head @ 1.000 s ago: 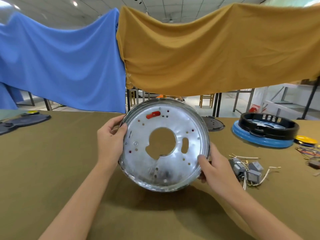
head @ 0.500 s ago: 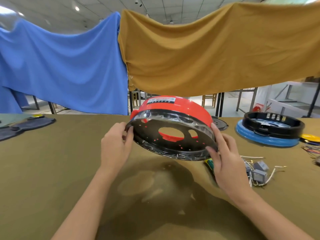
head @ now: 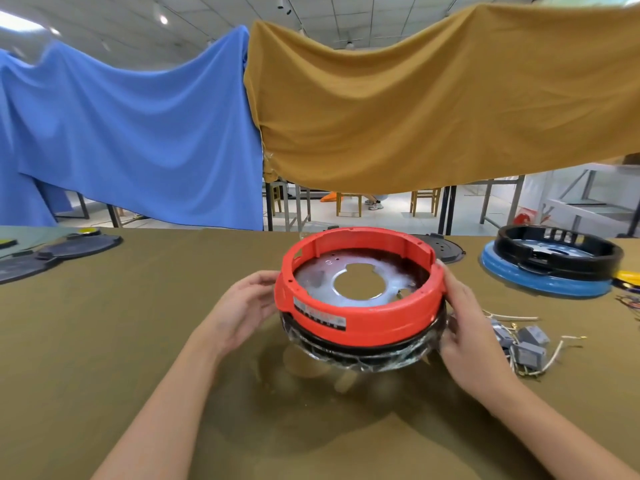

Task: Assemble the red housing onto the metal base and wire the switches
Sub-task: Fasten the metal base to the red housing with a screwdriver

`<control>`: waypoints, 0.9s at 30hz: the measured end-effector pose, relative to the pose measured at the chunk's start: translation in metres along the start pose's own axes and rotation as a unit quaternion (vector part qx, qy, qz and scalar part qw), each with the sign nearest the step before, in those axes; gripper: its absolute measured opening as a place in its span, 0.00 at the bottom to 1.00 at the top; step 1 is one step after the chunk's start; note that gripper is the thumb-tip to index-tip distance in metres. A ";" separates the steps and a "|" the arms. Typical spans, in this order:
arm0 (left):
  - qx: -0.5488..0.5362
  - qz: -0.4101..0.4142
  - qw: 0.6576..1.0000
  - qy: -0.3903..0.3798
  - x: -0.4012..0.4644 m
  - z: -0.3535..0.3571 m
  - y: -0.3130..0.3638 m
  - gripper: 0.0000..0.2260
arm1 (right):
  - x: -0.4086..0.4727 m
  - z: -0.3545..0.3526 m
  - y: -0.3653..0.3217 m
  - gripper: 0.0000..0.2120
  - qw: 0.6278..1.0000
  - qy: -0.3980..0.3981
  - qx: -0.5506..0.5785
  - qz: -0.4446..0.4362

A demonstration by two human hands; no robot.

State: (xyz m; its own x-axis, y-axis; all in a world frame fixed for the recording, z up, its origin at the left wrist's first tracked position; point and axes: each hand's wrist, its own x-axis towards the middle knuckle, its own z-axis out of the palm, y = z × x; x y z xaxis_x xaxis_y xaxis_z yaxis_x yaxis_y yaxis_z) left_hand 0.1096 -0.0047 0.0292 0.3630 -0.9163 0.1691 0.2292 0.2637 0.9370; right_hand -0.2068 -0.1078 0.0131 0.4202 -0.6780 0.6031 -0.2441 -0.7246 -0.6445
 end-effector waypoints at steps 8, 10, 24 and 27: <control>0.076 0.002 0.997 0.017 -0.002 0.007 0.003 0.28 | -0.004 0.001 -0.005 0.39 0.993 -0.031 0.112 -0.024; 0.080 0.010 0.997 0.018 -0.003 0.008 0.005 0.27 | -0.006 0.001 -0.008 0.37 0.993 -0.035 0.109 -0.013; 0.101 -0.119 0.979 0.129 -0.003 0.006 0.004 0.07 | -0.007 0.000 -0.029 0.10 0.889 0.016 0.373 0.265; 0.165 -0.100 0.970 0.147 0.002 0.006 0.002 0.07 | -0.010 0.001 -0.030 0.11 0.927 -0.031 0.264 0.266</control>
State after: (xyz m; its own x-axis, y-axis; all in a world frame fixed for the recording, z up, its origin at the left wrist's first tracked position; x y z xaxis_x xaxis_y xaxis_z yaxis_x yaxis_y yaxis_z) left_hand 0.1049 -0.0082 0.0330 0.5940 -0.8010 -0.0743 0.0369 -0.0650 0.9972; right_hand -0.2027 -0.0797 0.0260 0.4158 -0.9020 0.1163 0.0230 -0.1174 -0.9928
